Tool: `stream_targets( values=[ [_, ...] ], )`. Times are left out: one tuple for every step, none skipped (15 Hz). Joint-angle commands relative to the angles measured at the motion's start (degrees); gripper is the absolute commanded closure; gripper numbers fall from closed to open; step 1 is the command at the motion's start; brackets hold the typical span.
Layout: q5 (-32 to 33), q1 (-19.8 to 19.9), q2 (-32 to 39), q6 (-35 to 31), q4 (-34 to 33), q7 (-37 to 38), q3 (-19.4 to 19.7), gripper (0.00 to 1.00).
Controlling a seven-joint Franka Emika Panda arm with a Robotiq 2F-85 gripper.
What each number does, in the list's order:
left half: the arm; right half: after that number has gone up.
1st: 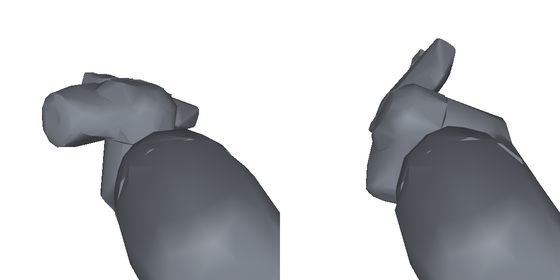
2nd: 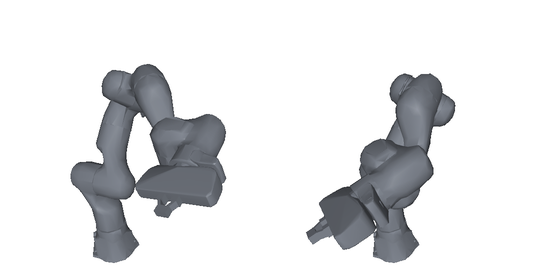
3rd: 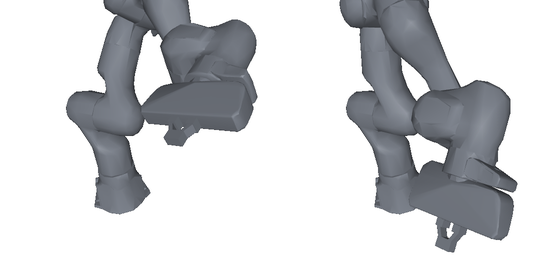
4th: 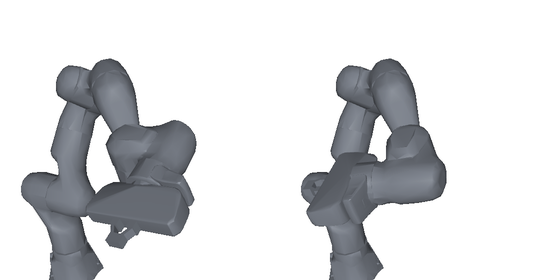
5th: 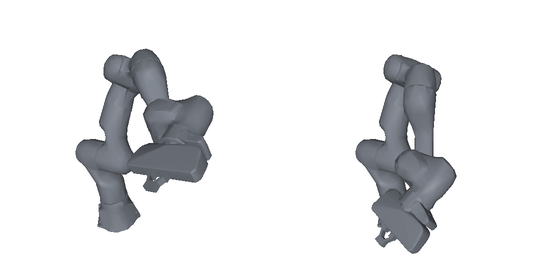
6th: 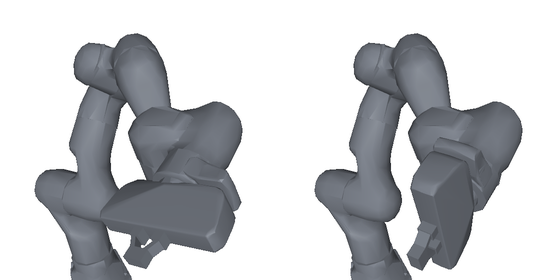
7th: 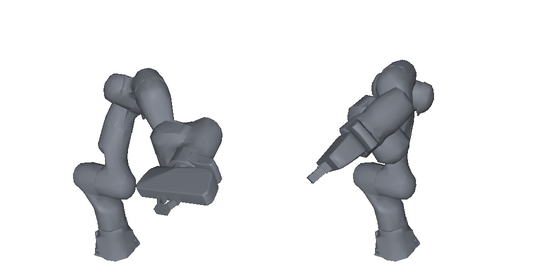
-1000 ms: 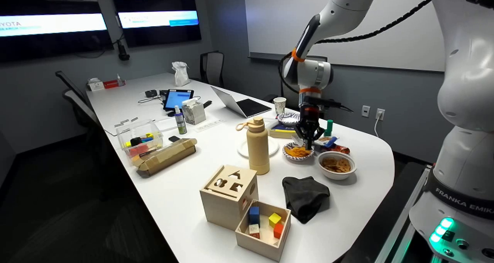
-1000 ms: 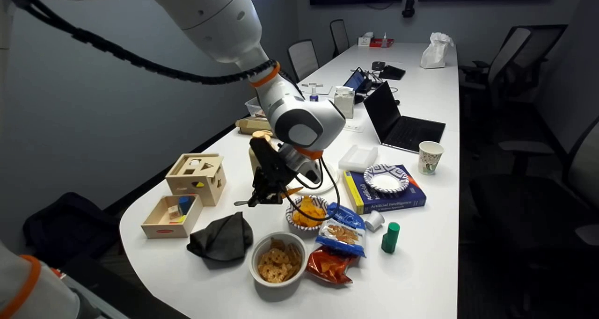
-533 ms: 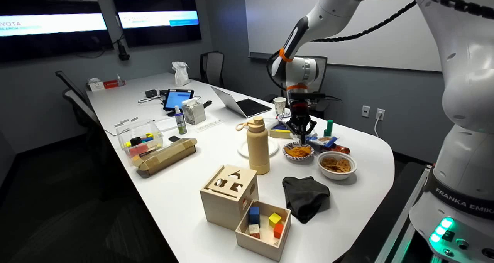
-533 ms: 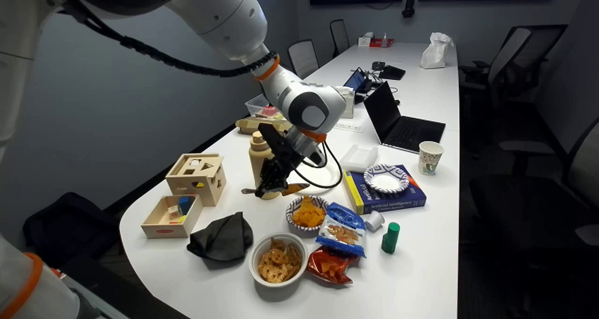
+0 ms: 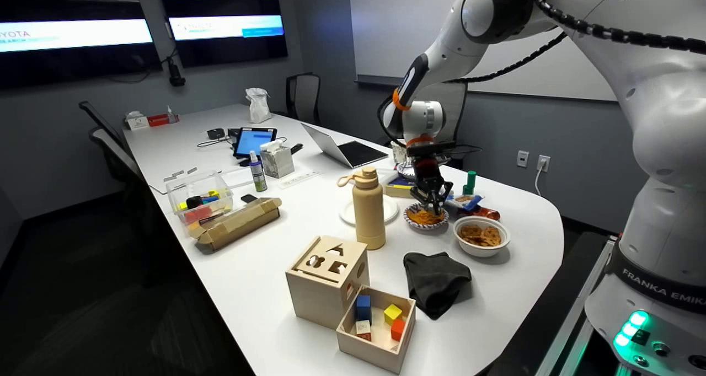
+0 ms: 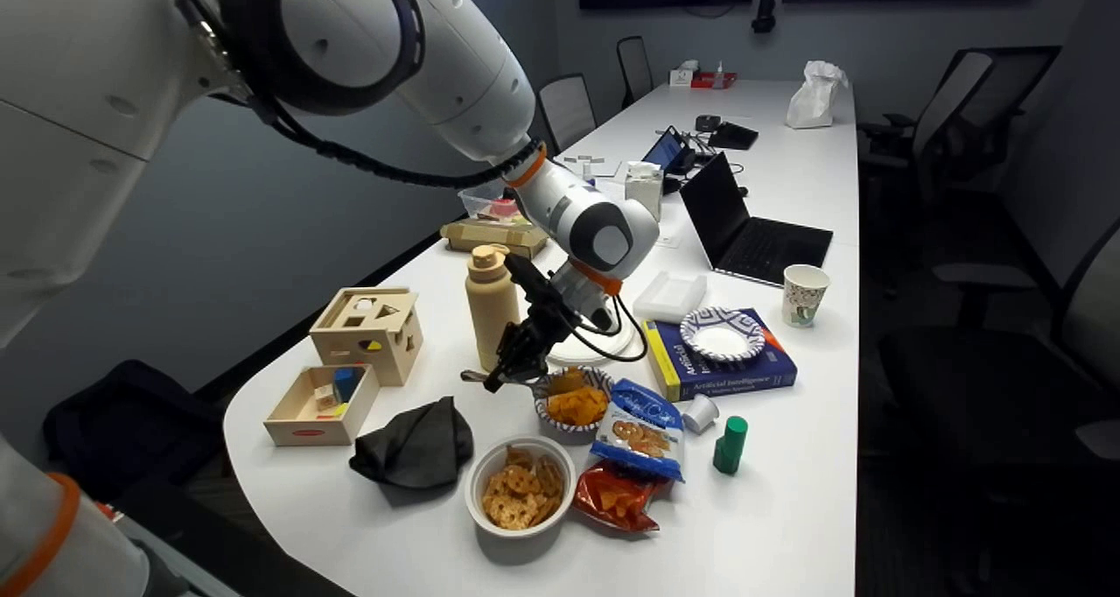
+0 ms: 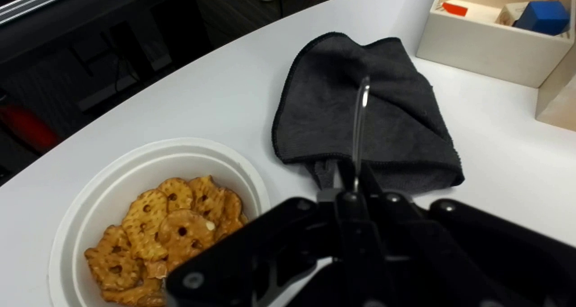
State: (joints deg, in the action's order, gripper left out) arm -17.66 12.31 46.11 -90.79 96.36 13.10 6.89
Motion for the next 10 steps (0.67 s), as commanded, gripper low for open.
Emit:
stream_targets(
  values=[
    [0.78,-0.08,6.4,5.27,-7.99,2.6,1.08,0.99],
    [0.71,-0.03,7.38,5.86,-9.17,2.63,1.07,0.99],
    [0.67,0.02,8.17,6.5,-10.22,2.47,1.01,0.99],
    [0.6,0.15,8.87,7.08,-11.4,1.92,0.83,0.99],
    [0.47,0.26,9.37,7.54,-12.42,1.36,0.6,0.99],
    [0.38,0.35,9.88,7.81,-13.42,1.17,0.51,0.99],
    [0.01,0.67,10.18,7.94,-14.35,0.2,0.13,0.99],
    [-0.2,0.82,10.33,7.7,-14.91,-0.46,-0.09,0.99],
    [-0.5,1.09,10.26,7.45,-15.33,-1.19,-0.32,0.99],
    [-0.87,1.49,10.28,7.39,-15.75,-2.17,-0.63,0.99]
  ],
)
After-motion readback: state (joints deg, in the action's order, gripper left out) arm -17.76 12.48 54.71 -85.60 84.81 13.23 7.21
